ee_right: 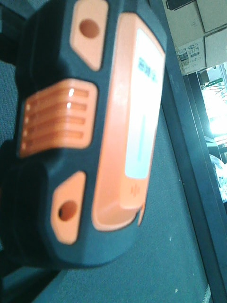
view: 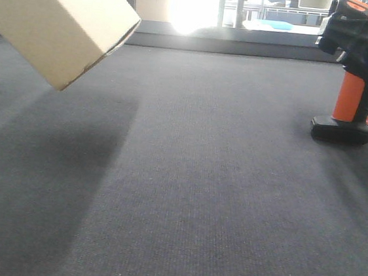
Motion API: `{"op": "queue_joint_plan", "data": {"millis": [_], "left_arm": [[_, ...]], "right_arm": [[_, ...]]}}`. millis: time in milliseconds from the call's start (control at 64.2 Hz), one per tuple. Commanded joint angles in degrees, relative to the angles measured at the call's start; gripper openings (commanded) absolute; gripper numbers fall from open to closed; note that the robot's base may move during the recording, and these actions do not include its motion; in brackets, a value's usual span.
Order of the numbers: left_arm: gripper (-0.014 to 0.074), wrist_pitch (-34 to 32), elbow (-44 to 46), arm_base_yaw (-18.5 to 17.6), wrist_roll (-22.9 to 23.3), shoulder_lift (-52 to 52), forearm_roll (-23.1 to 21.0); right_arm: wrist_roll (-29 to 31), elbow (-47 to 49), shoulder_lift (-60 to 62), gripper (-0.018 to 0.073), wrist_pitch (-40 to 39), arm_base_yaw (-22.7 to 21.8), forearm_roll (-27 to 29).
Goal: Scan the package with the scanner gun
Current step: 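Lower the right gripper onto the orange scanner gun and grasp it, then lift the scanner gun and aim it at the box's barcode label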
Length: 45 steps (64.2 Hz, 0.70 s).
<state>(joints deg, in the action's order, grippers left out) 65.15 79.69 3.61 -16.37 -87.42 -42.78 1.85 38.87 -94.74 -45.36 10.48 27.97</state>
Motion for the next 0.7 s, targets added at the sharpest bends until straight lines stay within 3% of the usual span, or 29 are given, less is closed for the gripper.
{"op": "queue_joint_plan", "data": {"millis": [0, 685], "left_arm": [[-0.0111, -0.1, 0.0, 0.1, -0.2, 0.8, -1.5], [-0.0111, -0.1, 0.0, 0.1, -0.2, 0.8, -1.5]], "right_arm": [[0.1, 0.5, -0.1, 0.0568, -1.1, 0.0, 0.3], [0.1, 0.5, -2.9, 0.0568, -2.6, 0.0, 1.5]]}}
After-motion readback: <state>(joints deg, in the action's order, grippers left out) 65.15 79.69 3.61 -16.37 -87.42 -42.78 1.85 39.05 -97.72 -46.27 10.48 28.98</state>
